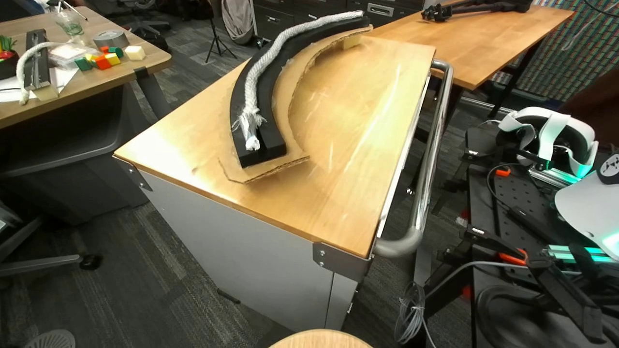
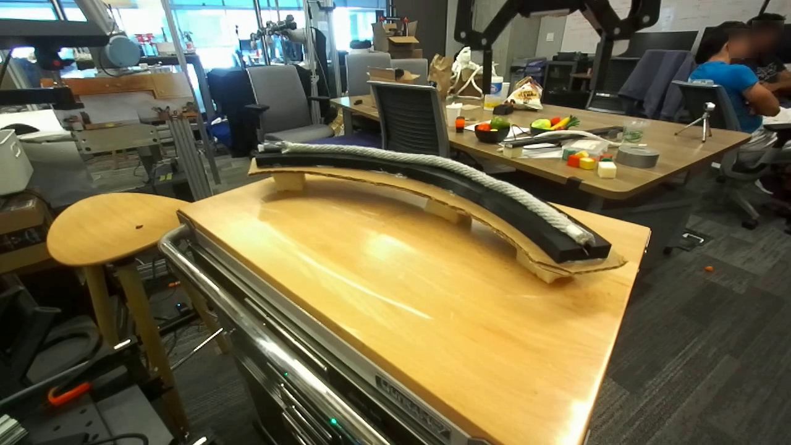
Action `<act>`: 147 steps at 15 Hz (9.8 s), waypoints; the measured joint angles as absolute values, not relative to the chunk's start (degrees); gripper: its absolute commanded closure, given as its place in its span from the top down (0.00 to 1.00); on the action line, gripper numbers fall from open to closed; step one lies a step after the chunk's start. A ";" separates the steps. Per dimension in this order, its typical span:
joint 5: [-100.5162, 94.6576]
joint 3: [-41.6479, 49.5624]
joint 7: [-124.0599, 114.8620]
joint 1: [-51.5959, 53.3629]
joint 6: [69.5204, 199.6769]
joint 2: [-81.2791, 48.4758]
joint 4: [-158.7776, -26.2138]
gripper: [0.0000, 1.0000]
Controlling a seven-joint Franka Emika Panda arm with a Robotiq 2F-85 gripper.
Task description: Remove the rope from the object
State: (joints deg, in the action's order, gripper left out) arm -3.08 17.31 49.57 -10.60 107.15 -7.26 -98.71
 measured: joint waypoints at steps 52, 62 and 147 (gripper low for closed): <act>-6.18 9.67 64.59 -17.61 128.90 -14.82 -107.96 0.04; -13.79 15.11 71.24 -17.84 122.05 -3.21 -119.53 0.40; 10.75 -5.97 84.36 0.74 127.63 -9.11 -116.13 0.02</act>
State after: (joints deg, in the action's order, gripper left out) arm 10.75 -5.97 84.36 0.74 127.63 -9.11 -116.13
